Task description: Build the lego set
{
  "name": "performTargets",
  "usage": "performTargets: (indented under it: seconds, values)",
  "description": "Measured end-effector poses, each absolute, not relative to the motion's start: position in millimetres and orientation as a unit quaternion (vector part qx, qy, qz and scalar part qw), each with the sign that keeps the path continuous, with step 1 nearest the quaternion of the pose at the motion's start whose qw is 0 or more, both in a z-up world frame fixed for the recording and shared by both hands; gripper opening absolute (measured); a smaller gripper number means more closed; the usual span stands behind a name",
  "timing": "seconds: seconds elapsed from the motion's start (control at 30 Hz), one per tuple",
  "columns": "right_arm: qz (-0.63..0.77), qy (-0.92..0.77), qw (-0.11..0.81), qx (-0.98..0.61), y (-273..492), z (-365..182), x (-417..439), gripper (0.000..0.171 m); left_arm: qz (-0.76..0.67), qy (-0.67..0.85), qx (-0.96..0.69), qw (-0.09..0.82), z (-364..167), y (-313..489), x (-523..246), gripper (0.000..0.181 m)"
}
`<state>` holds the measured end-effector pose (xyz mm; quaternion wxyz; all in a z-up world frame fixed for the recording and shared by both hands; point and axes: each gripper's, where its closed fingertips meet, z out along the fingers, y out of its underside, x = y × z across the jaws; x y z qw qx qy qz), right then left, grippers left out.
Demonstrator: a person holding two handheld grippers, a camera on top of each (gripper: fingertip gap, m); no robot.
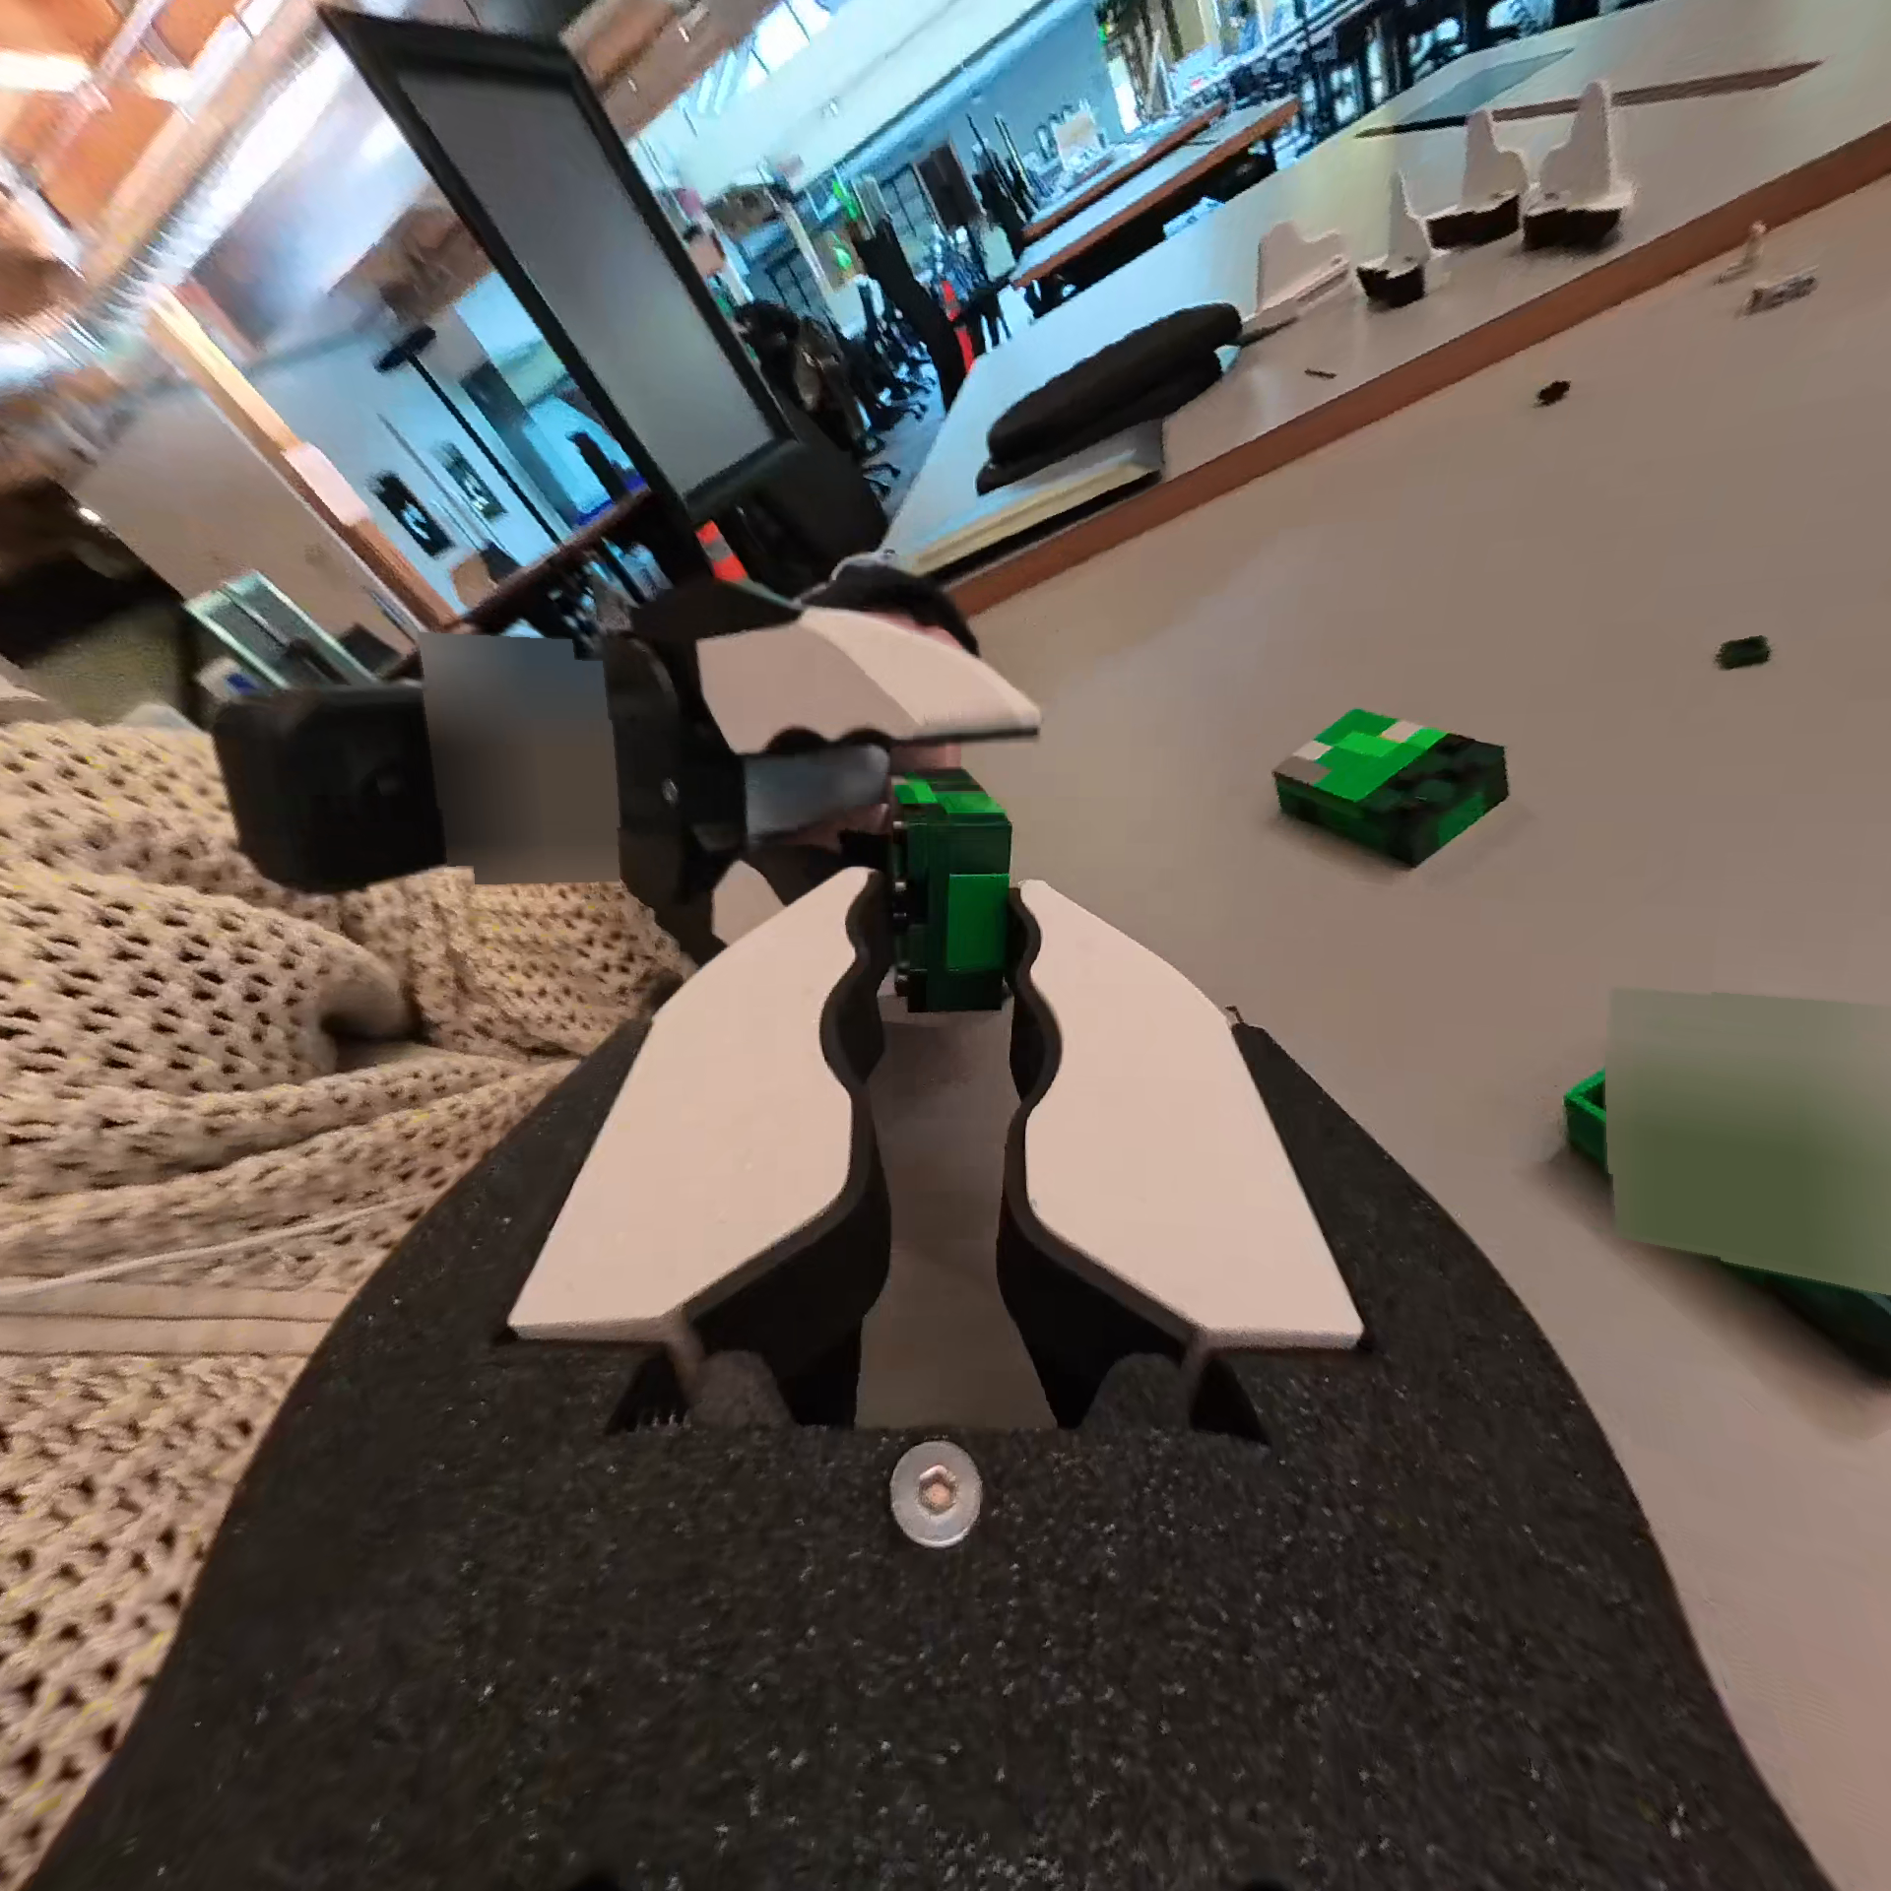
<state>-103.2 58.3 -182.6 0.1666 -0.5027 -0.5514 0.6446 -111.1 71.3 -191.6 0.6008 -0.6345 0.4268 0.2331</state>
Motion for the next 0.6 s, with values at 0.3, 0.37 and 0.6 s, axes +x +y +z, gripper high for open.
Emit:
performTargets:
  seconds: [0.3, 0.37, 0.6]
  values:
    - [0.612, -0.515, 0.338, -0.495, 97.0, -162.0, -105.0, 0.063, 0.101, 0.366, -0.77, 0.513, -226.5, 72.6, -122.0, 0.037]
    - [0.567, -0.491, 0.429, -0.504, 126.1, -153.3, -97.9, 0.06, 0.055, 0.353, -0.817, 0.453, -241.3, 67.7, -126.8, 0.037]
    - [0.507, -0.444, 0.522, -0.523, 169.5, -143.7, -77.2, 0.045, -0.018, 0.328, -0.892, 0.312, -264.4, 56.4, -141.5, 0.037]
